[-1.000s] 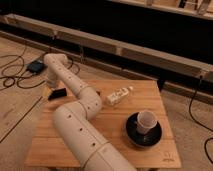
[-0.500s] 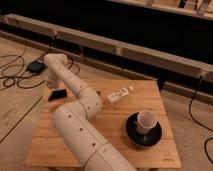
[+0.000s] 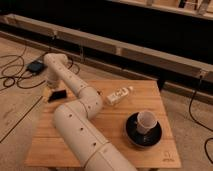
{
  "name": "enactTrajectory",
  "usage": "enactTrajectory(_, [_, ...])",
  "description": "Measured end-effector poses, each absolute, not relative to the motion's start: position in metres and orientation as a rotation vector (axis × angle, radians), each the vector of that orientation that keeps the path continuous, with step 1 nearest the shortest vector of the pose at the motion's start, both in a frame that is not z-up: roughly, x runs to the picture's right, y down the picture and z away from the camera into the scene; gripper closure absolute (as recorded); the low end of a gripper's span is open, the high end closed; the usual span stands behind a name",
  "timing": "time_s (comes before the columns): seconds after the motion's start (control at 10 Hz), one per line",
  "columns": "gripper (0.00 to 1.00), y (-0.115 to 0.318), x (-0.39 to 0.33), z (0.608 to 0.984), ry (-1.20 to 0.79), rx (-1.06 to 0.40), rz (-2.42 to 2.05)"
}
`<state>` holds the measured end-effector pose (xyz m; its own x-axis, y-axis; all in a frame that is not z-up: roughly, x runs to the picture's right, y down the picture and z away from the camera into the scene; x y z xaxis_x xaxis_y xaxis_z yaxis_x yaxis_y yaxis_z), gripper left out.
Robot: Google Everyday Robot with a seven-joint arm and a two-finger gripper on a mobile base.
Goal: Push the eraser across the table
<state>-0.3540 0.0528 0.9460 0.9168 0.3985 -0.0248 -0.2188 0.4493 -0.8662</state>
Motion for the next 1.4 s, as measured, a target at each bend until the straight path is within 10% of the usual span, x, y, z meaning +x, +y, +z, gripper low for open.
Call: enactTrajectory(1.4, [0.2,0.0634,-0.3516,0.9355,-0.187,-1.078,0.356])
